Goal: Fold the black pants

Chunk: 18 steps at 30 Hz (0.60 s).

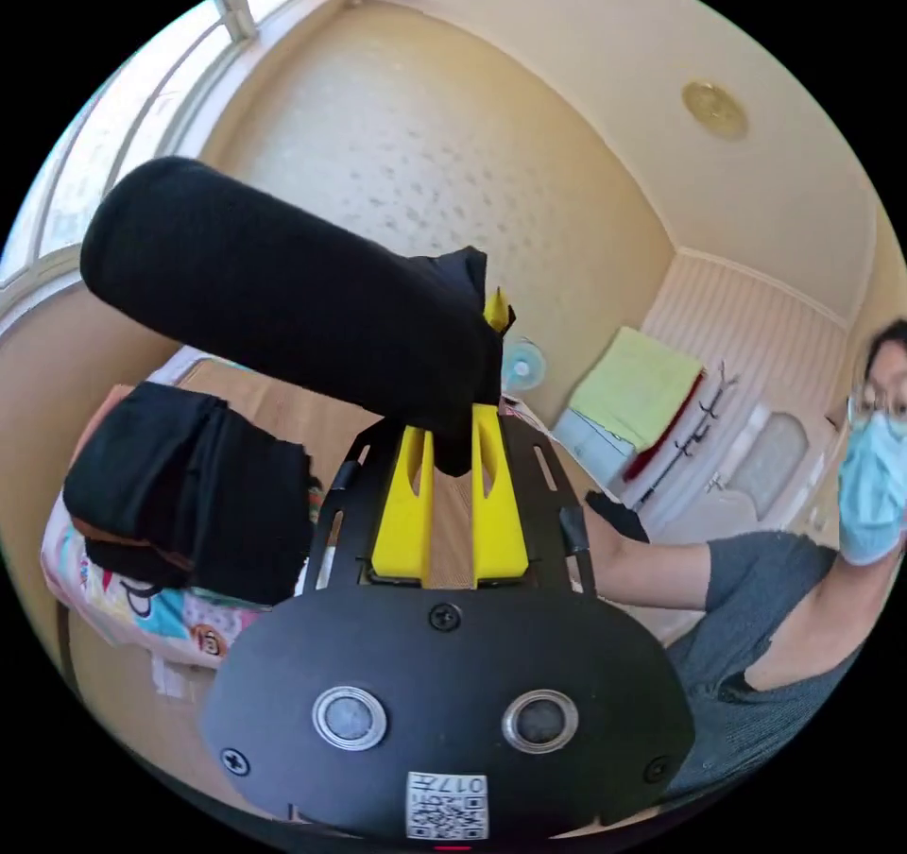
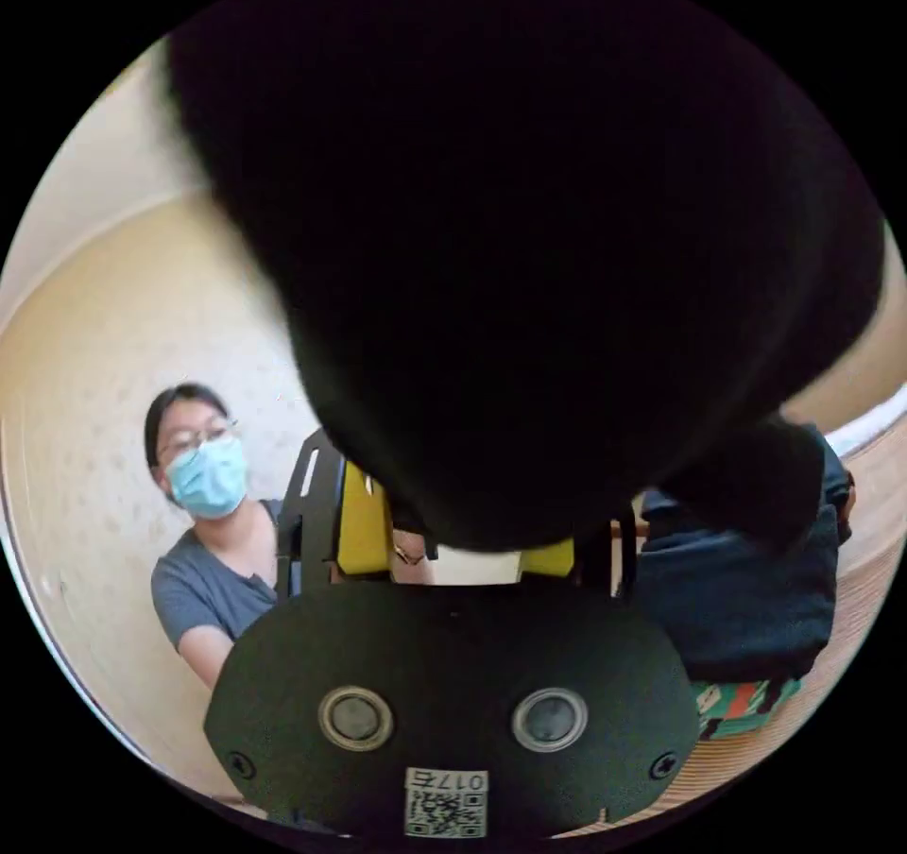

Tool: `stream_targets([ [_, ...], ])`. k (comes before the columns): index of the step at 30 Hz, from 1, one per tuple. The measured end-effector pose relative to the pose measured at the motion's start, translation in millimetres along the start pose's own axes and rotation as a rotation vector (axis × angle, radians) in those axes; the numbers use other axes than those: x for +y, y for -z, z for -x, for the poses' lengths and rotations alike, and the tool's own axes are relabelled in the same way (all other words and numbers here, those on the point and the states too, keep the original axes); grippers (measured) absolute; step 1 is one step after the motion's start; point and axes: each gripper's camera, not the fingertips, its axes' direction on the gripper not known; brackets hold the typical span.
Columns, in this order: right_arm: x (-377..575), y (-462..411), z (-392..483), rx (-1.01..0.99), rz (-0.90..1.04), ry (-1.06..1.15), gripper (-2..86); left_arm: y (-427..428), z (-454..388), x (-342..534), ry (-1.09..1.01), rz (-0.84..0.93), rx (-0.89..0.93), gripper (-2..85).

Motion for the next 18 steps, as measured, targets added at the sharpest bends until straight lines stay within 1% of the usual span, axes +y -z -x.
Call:
stream_targets([
  [1,8.2,-7.8,-32.0,0.063,-0.043,-0.153,18.5,1.3,49.4,-3.1,0.128,0.015,-0.018,6.4],
  [2,16.8,-11.5,-45.2,0.088,-0.052,-0.209,18.0,-0.4,75.7,-1.0,0.193,0.029,-0.036,6.4],
  [3,40.3,-18.3,-66.4,0.121,-0.052,-0.284,15.0,-7.6,129.8,10.7,0.326,0.080,-0.104,6.4],
  [4,69.1,-24.4,-80.9,0.127,-0.028,-0.306,11.5,-17.4,180.0,32.5,0.467,0.176,-0.194,6.4],
  [5,86.0,-26.9,-86.6,0.118,-0.005,-0.307,9.4,-21.4,199.5,45.9,0.527,0.226,-0.227,6.4],
  [6,121.9,-28.4,-94.2,0.097,0.036,-0.309,6.2,-24.9,223.2,74.7,0.569,0.270,-0.202,5.8],
  [7,162.7,-24.4,-96.8,0.086,0.059,-0.319,3.9,-22.1,228.7,103.3,0.571,0.225,-0.092,4.7],
  [8,184.3,-20.5,-96.5,0.086,0.063,-0.329,3.4,-17.9,226.4,117.0,0.563,0.173,-0.052,3.3],
  [9,229.5,-9.7,-93.3,0.093,0.062,-0.359,2.5,-7.6,216.6,142.5,0.553,0.076,-0.011,0.5],
  [10,278.4,4.2,-87.0,0.101,0.049,-0.408,1.9,1.5,202.2,165.0,0.544,0.017,-0.001,-0.1],
  [11,303.0,12.0,-82.6,0.104,0.033,-0.437,1.6,5.5,194.1,174.8,0.543,0.002,-0.002,-0.3],
  [12,352.6,29.0,-71.0,0.112,-0.014,-0.500,1.3,12.5,175.6,191.6,0.536,-0.016,-0.013,-0.4],
  [13,400.6,47.2,-55.0,0.126,-0.078,-0.563,1.0,15.6,155.8,202.6,0.510,-0.003,-0.030,-0.4],
  [14,423.3,56.4,-45.2,0.136,-0.114,-0.595,0.9,17.0,146.2,205.4,0.492,0.006,-0.048,-0.4],
  [15,465.3,75.0,-20.7,0.176,-0.190,-0.650,0.8,24.5,126.6,205.1,0.447,-0.007,-0.128,0.0],
  [16,499.0,91.8,8.3,0.229,-0.269,-0.684,0.7,39.0,108.9,193.0,0.367,-0.057,-0.229,0.6],
  [17,513.0,99.3,24.1,0.259,-0.309,-0.693,0.7,48.4,101.9,182.3,0.320,-0.090,-0.280,2.3],
  [18,535.6,112.2,56.2,0.324,-0.387,-0.702,0.6,68.6,93.4,154.6,0.249,-0.161,-0.388,5.6],
])
